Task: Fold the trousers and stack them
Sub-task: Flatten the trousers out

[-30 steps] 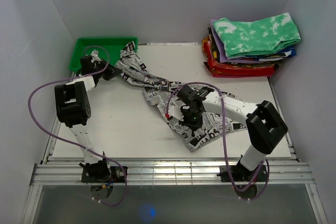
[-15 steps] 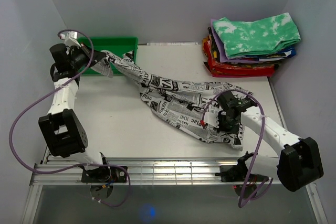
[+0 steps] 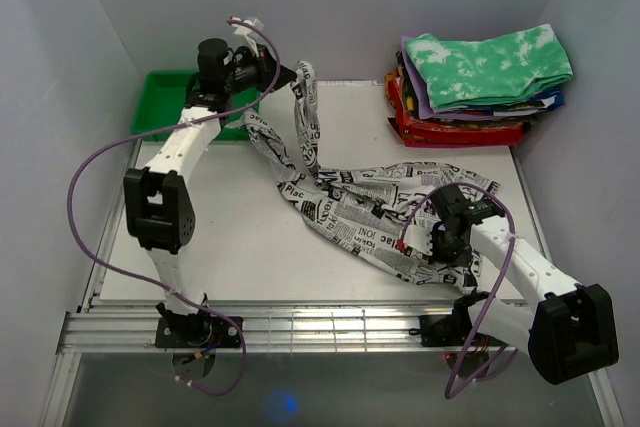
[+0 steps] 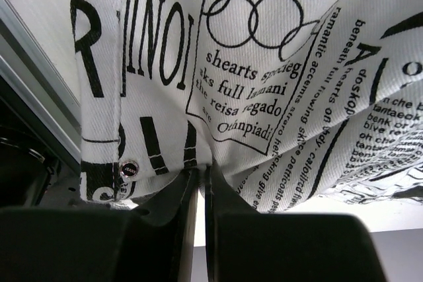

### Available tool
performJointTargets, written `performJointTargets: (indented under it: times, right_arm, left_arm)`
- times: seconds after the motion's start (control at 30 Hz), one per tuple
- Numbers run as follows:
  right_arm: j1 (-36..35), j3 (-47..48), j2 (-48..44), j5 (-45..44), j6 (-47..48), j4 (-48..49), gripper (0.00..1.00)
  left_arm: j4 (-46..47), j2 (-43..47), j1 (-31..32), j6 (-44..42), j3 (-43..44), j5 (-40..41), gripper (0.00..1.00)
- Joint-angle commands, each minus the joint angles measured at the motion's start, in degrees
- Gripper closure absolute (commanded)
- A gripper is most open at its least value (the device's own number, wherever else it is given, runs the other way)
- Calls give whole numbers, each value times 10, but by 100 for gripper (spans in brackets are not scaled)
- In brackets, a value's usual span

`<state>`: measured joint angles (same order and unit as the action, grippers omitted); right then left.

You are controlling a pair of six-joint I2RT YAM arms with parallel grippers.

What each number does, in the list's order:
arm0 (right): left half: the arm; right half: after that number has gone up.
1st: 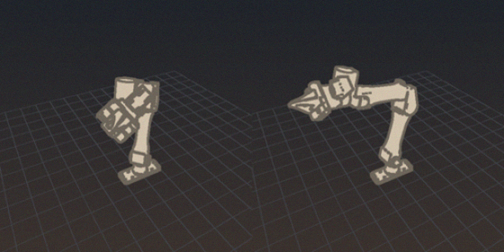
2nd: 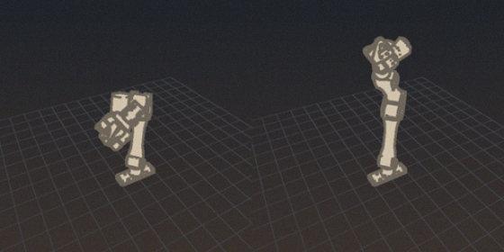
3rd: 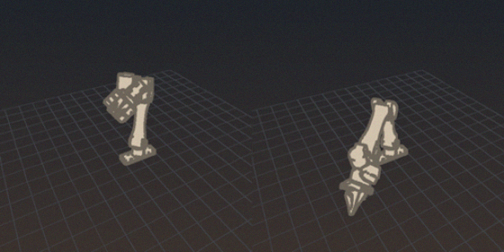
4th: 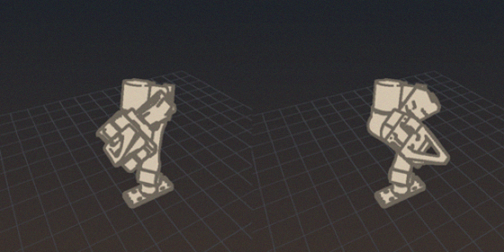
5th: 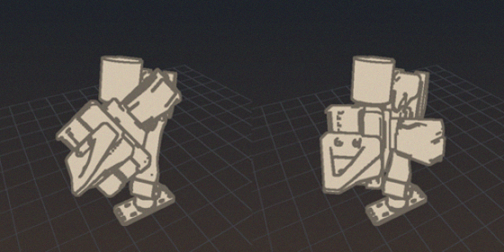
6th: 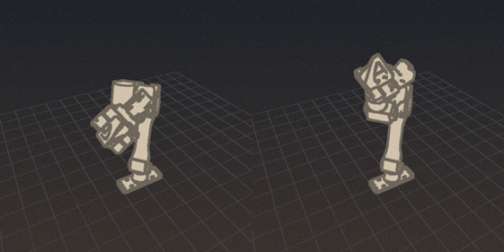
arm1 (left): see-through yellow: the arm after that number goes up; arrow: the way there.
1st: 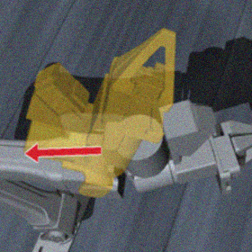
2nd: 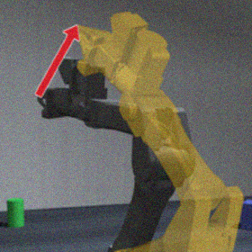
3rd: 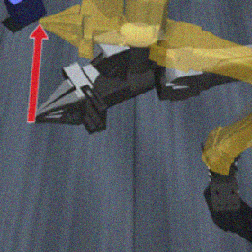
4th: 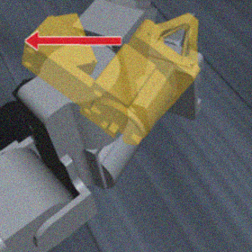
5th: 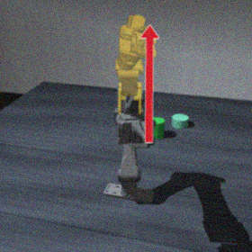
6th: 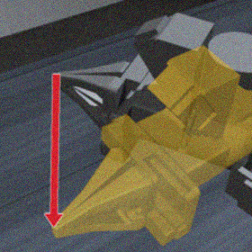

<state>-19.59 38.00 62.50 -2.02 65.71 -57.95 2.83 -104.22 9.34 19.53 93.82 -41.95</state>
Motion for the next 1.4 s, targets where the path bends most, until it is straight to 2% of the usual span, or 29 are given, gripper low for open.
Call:
performJointTargets:
  times: [0.0,0.03,0.07,0.1,0.13,0.17,0.27,0.3,0.37,0.47,0.53,0.63,0.73,0.9,1.1,1.27,1.37]
  right_arm:
    - [17,-4,-8,-23,71,-31,92]
    - [20,-5,-8,-25,71,-31,92]
    - [26,-6,-9,-27,71,-31,92]
    - [30,-5,-9,-28,70,-32,92]
    - [32,-3,-10,-28,64,-33,92]
    - [39,1,-9,-26,58,-35,92]
    - [39,37,-4,9,28,-49,91]
    - [39,63,3,14,19,-49,91]
    - [39,82,15,41,-1,-44,92]
    - [39,100,48,38,-16,-40,92]
    - [40,102,67,35,-17,-37,92]
    - [40,104,69,29,-8,-26,92]
    - [41,108,73,24,-4,-28,92]
    - [44,100,65,8,2,-28,92]
    - [62,67,30,-22,36,-29,92]
    - [76,56,12,-31,39,-34,92]
    - [83,59,9,-32,32,-42,92]
  left_arm:
    - [-19,-95,24,-19,85,7,73]
    - [-52,-115,30,-43,116,3,56]
    - [-140,-135,30,-62,190,6,38]
    - [-192,-154,29,-83,231,9,22]
    - [-288,-179,24,-112,267,16,4]
    - [-328,-185,20,-174,307,29,3]
    - [-414,-153,-15,-267,281,15,2]
    - [-420,-138,-27,-269,236,19,2]
    - [-419,-99,-61,-232,191,40,8]
    - [-395,-46,-75,-208,100,81,14]
    - [-354,-20,-75,-199,21,86,16]
    - [-320,7,-74,-150,-53,122,16]
    - [-304,10,-74,-115,-95,167,16]
    - [-233,-4,-72,-70,-125,190,16]
    - [-181,-70,-67,-5,-83,174,20]
    - [-127,-103,-62,47,-82,151,36]
    - [-128,-128,-62,71,-68,163,54]
